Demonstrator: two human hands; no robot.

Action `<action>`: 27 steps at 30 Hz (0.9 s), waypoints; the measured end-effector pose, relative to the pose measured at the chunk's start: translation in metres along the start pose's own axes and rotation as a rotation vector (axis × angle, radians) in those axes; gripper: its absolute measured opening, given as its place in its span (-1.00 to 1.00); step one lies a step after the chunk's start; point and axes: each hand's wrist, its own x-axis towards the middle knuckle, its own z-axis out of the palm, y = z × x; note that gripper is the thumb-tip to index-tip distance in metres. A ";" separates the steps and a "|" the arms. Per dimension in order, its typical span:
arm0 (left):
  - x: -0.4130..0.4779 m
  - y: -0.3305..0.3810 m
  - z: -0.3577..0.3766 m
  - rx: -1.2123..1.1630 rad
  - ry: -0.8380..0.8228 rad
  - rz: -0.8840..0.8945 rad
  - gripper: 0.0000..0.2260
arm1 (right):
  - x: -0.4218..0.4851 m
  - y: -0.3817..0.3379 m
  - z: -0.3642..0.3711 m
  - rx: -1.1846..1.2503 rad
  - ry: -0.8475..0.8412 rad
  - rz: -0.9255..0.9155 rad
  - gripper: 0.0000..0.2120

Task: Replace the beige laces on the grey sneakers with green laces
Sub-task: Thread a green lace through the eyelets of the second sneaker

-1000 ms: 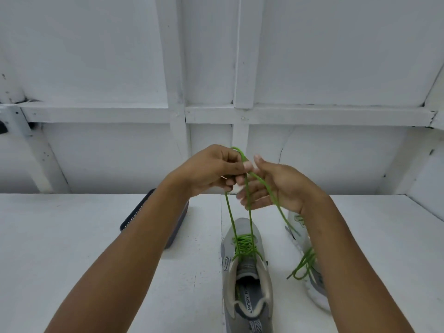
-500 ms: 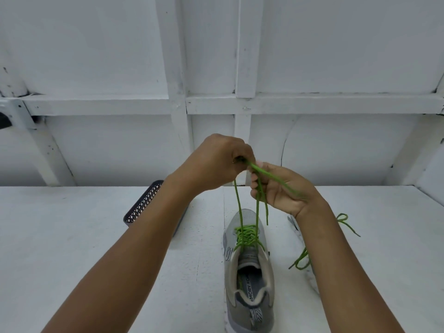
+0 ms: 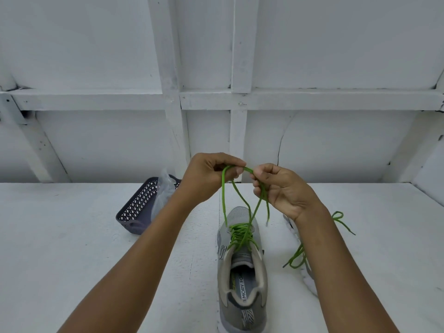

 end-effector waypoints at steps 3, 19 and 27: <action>0.001 0.001 0.001 0.037 0.018 0.016 -0.86 | -0.002 -0.002 -0.005 -0.231 -0.019 -0.038 -0.87; -0.004 0.004 0.005 -0.259 0.045 -0.096 -0.74 | -0.003 -0.007 -0.011 -0.144 -0.021 -0.093 -0.93; -0.001 0.003 0.009 -0.326 0.073 -0.098 -0.81 | 0.001 -0.006 -0.007 0.385 -0.164 -0.132 -0.84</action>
